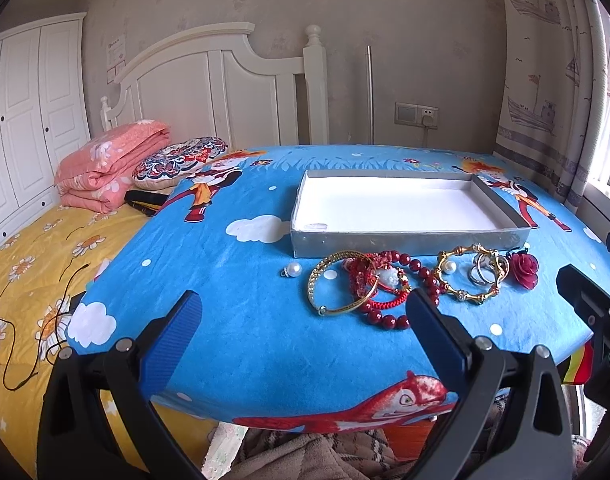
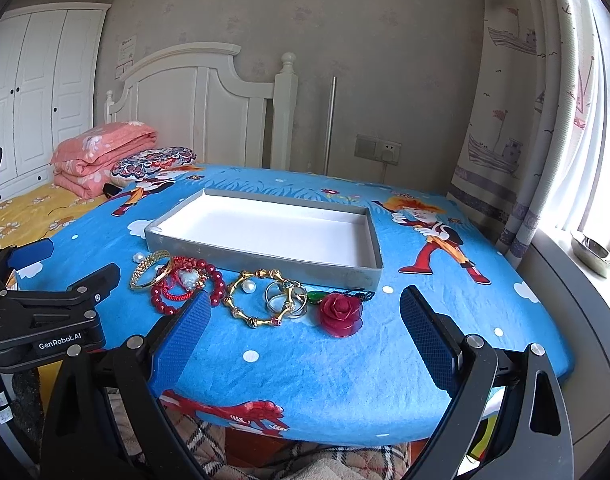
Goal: Organize jewelry
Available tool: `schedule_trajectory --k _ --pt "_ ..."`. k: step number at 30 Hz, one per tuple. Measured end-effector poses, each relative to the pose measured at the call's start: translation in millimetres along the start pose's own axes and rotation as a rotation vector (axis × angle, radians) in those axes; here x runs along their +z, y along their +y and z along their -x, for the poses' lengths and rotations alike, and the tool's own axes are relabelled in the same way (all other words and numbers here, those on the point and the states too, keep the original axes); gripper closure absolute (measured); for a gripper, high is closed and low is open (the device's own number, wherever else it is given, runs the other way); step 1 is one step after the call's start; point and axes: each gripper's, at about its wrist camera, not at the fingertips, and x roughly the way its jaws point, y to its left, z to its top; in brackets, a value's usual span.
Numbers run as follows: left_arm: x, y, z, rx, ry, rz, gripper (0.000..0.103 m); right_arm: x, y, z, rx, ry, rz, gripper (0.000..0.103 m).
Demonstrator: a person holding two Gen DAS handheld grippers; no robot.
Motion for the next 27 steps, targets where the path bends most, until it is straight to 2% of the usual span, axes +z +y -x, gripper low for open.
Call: schedule_trajectory --k 4,14,18,27 --pt "-0.7 0.1 0.3 0.0 -0.001 0.0 0.004 0.3 -0.4 2.7 0.013 -0.021 -0.009 0.014" --pt "-0.9 0.1 1.2 0.001 -0.006 -0.003 0.004 -1.3 -3.2 -0.5 -0.008 0.008 -0.003 0.014" --pt "-0.6 0.0 1.2 -0.001 -0.005 -0.003 0.004 -1.8 -4.0 0.9 -0.013 -0.022 -0.013 0.014" --pt "-1.5 -0.9 6.5 -0.04 -0.022 -0.007 0.004 -2.0 -5.3 0.6 -0.019 -0.029 -0.014 0.014"
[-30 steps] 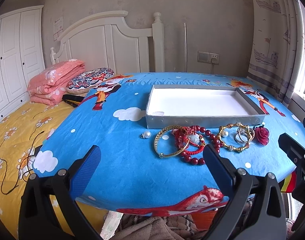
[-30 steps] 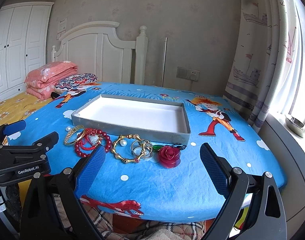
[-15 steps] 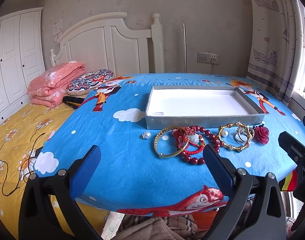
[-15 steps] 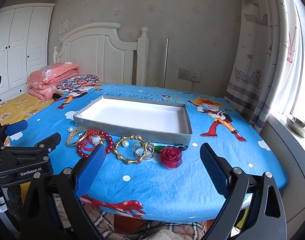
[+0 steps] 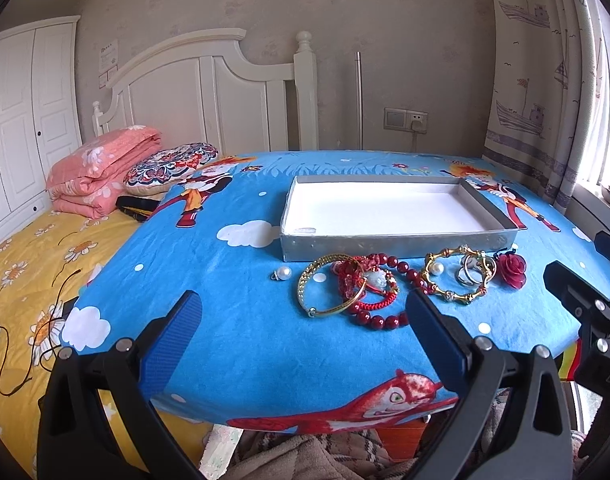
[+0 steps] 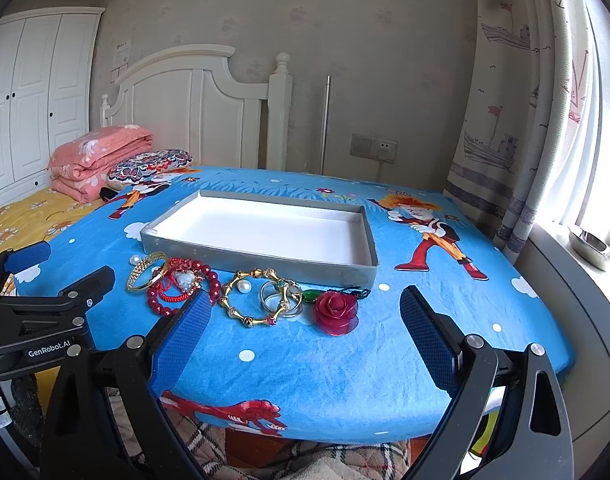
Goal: Organize jewelry
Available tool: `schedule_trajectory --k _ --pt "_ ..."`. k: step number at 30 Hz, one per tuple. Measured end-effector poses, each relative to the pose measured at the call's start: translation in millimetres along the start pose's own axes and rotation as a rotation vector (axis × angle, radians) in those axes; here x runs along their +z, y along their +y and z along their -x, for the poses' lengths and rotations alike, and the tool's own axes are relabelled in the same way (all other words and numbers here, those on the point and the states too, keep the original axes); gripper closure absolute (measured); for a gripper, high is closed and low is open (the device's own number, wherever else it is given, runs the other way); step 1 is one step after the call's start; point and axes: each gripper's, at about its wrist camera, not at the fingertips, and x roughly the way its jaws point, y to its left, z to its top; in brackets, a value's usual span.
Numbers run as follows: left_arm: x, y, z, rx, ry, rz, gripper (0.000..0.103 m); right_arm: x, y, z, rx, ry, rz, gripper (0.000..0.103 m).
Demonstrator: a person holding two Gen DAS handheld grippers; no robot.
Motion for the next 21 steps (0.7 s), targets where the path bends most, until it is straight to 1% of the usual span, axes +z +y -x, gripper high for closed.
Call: schedule_trajectory --k 6,10,15,18,21 --pt "-1 2 -2 0.007 0.015 0.008 0.004 0 -4 0 -0.005 -0.005 -0.015 0.014" --pt "-1 4 -8 0.027 0.036 0.014 0.004 -2 -10 -4 -0.008 0.02 -0.039 0.014" --pt "-5 8 -15 0.007 0.077 0.023 0.004 -5 -15 -10 -0.002 0.051 -0.061 0.014" --pt "-6 15 -17 0.013 0.082 0.053 0.004 -6 -16 -12 0.008 0.06 -0.078 0.014" --pt "-6 23 -25 0.008 0.107 0.083 0.005 -7 -17 -15 0.019 0.067 -0.098 0.014"
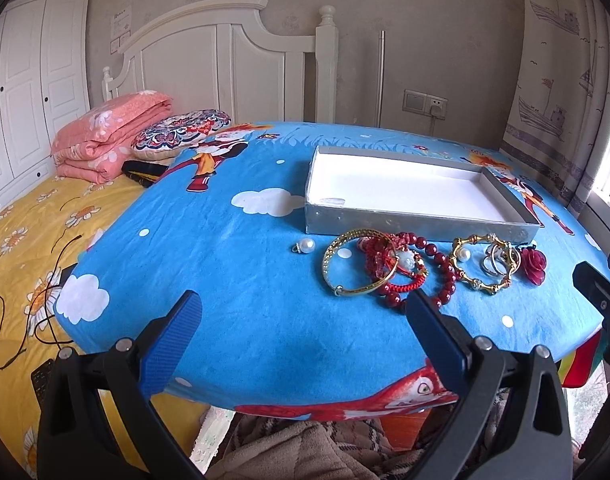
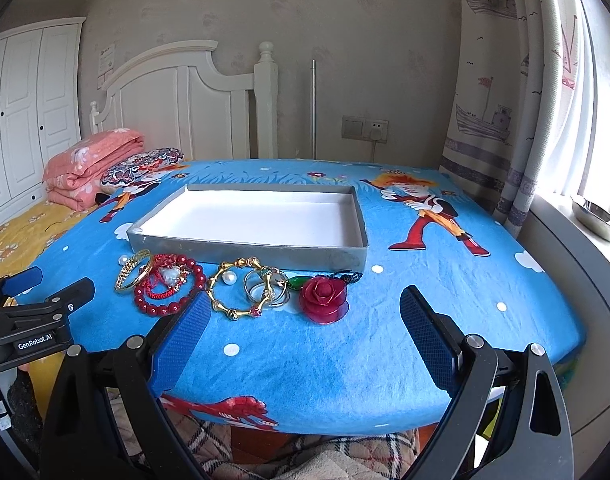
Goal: Organize jewelry
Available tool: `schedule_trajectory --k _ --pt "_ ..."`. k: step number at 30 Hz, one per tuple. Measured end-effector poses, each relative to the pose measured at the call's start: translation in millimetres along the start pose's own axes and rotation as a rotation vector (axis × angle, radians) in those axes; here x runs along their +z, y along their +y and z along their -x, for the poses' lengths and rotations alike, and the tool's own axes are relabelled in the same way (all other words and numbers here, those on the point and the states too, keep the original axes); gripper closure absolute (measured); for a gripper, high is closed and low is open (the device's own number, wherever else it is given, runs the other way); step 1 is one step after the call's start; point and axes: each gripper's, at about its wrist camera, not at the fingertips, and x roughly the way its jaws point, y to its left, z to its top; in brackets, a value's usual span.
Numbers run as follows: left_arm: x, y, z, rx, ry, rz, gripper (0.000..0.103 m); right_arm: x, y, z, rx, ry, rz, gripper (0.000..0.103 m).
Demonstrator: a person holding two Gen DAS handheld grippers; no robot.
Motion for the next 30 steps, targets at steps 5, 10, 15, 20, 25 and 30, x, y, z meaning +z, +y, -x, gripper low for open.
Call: schedule_trajectory --k 5,10,15,20,25,30 --pt "3 -6 -7 -0.003 -0.005 -0.043 0.005 2 3 -6 0.011 0.001 0.02 0.014" --pt "8 -6 -13 0.013 -0.051 -0.087 0.005 2 7 -13 0.039 0.014 0.03 0.017" --pt "11 -3 -27 0.008 -0.031 -0.085 0.005 2 12 -27 0.058 0.042 0.037 0.022" --pt "9 -3 -43 0.008 -0.011 -0.068 0.007 4 13 -34 0.051 0.036 0.033 0.032" --pt "6 -12 -46 -0.032 -0.049 -0.1 0.017 2 -1 -41 0.026 0.063 -0.017 0.034" --pt "6 -25 -49 -0.066 -0.06 -0.138 0.019 2 -5 -46 0.018 0.067 -0.021 0.034"
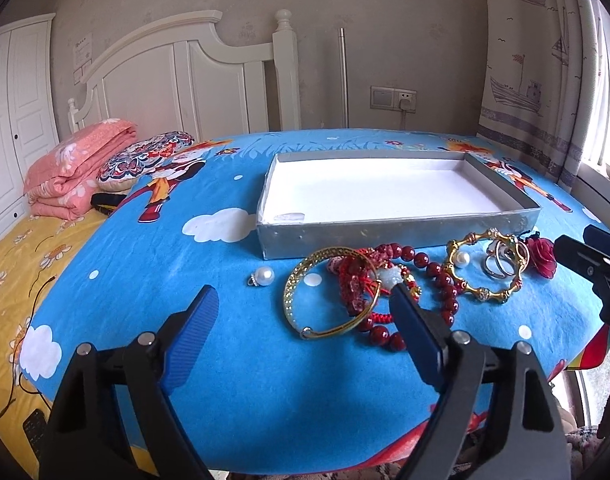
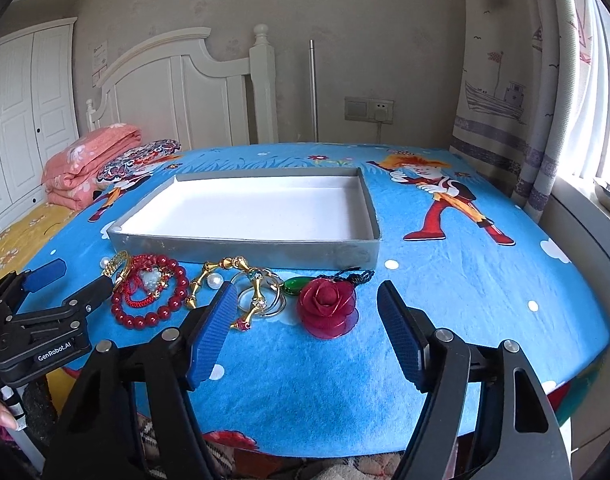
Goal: Organize jewelry
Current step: 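Grasp the gold bangle with the left tool while the right tool grasps the red bead bracelet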
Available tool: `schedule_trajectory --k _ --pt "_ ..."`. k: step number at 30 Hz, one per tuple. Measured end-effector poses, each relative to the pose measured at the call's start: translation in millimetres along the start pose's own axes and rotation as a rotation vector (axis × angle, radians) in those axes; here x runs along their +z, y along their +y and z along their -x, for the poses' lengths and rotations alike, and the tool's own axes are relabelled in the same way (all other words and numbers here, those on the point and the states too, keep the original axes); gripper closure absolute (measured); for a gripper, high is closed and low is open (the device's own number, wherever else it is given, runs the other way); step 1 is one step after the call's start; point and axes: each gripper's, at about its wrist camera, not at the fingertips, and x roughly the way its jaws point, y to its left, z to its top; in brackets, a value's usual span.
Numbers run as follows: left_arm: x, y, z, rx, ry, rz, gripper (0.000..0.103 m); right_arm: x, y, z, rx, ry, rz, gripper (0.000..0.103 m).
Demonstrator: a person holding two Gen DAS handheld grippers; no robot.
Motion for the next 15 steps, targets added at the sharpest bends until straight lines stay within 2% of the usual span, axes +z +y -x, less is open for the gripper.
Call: schedule_trajectory --k 3,8,11,12,13,15 --pt "4 -2 -6 -0.005 0.002 -0.003 0.019 -1 1 -1 0.007 0.002 0.003 0.034" --pt "7 15 -31 -0.084 0.09 0.08 0.019 -1 3 0 0.008 -0.003 0.015 0.034" --pt "6 16 -42 -0.096 0.114 0.088 0.02 -2 5 -1 0.009 0.003 0.021 0.034" --pt "6 15 -42 -0.103 0.108 0.087 0.029 -2 6 -1 0.008 0.003 0.024 0.034" --pt "6 14 -41 -0.109 0.102 0.085 0.044 -2 7 -1 0.007 0.002 0.028 0.034" --pt "4 13 -39 -0.109 0.098 0.083 0.048 -2 9 0 0.007 -0.001 0.036 0.034"
